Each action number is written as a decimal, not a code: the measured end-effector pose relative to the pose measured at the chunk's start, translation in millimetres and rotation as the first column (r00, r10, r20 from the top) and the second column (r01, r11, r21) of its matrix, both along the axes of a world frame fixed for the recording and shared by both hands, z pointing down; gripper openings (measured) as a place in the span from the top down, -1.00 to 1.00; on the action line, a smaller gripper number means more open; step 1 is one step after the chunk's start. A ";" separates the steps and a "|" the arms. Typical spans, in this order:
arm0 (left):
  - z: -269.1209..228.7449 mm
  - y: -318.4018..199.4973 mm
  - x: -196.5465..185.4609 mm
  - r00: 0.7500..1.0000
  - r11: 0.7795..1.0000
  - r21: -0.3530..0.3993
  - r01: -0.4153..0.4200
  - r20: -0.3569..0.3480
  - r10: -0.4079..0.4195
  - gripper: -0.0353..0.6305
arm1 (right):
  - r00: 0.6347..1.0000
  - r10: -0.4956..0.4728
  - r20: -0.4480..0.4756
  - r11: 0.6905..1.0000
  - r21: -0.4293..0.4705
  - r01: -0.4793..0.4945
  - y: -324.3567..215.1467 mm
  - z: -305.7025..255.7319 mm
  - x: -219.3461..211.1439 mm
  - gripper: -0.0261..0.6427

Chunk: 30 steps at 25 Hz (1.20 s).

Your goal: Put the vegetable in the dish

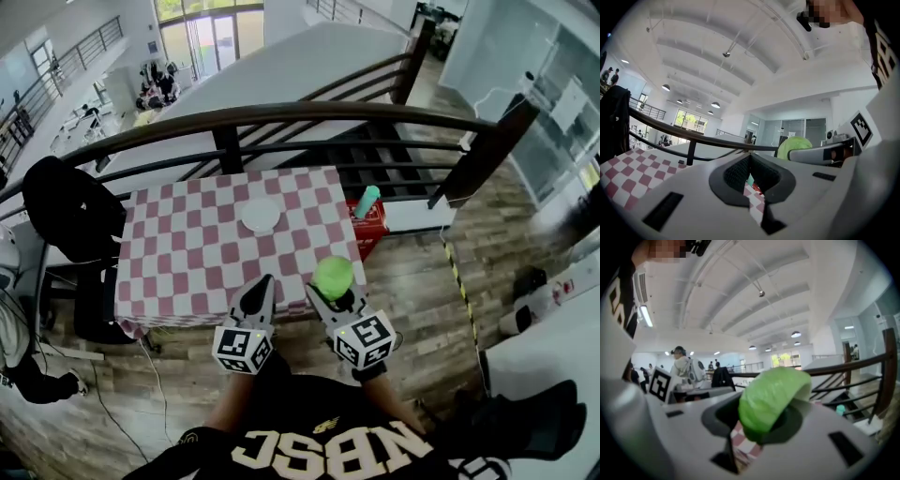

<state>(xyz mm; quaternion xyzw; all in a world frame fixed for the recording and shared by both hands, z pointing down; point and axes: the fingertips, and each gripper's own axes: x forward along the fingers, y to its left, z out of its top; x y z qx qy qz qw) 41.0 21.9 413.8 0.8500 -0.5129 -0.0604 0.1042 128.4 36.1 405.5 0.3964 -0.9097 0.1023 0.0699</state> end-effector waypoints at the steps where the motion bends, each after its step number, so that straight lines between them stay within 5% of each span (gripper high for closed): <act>1: -4.8 -15.1 -10.7 1.000 1.000 0.007 -0.007 -0.002 0.007 0.83 | 1.000 -0.004 0.006 1.000 0.009 0.004 -14.1 -5.9 -10.9 0.54; 5: -10.7 -67.2 -57.2 1.000 1.000 0.015 -0.012 -0.004 0.012 0.83 | 1.000 0.002 0.016 0.999 0.034 -0.003 -68.4 -15.2 -54.5 0.54; 12: 2.2 -117.7 -106.6 1.000 1.000 0.009 -0.004 -0.001 0.004 0.83 | 0.999 -0.032 0.023 0.998 -0.059 0.033 -103.8 12.8 -115.2 0.54; 21: 50.6 -158.8 -136.9 0.999 0.996 -0.086 -0.039 0.025 0.042 0.83 | 0.999 -0.048 -0.003 0.982 -0.181 0.046 -150.5 59.9 -123.7 0.54; 27: 80.7 -197.3 -146.2 0.979 0.985 -0.160 -0.061 0.181 0.090 0.83 | 0.970 -0.168 0.175 0.916 -0.337 0.219 -191.6 102.4 -120.9 0.54; 30: 90.6 -216.3 -143.0 0.955 0.973 -0.178 -0.149 0.228 0.188 0.83 | 0.940 -0.239 0.242 0.858 -0.402 0.321 -213.4 124.7 -120.4 0.54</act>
